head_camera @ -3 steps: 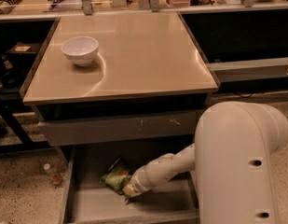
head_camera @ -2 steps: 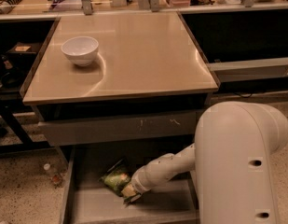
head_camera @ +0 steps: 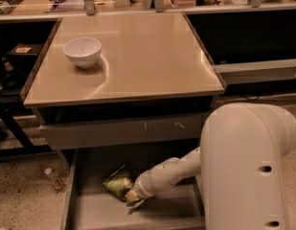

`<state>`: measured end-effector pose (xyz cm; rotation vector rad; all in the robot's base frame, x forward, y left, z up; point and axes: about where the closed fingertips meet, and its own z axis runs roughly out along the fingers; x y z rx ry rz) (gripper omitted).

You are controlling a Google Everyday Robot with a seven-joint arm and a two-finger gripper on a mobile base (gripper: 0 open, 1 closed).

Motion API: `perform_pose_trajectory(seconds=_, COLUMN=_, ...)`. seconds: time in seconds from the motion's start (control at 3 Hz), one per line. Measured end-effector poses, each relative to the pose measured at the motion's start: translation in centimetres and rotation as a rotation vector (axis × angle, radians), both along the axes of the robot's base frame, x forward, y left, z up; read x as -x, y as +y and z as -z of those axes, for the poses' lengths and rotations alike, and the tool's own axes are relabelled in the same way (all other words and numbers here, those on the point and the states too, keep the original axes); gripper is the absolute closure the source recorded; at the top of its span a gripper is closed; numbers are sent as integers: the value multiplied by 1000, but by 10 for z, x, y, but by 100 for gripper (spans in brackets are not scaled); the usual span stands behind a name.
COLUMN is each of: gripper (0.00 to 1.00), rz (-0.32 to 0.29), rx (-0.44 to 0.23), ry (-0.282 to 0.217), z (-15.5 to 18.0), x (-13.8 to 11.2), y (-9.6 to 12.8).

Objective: Pick green jalapeno chip bag from middle drawer and place on counter

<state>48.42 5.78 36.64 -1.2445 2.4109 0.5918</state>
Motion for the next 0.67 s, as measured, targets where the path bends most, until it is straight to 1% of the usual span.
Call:
perform_pose_trajectory(seconds=0.33, gripper=100, rz=17, rx=-2, ry=-12, z=-19, x=-1, y=-2)
perform_pose_trajectory(seconds=0.67, gripper=100, rz=51, rx=1, ry=-32, z=-45, x=-1, y=-13)
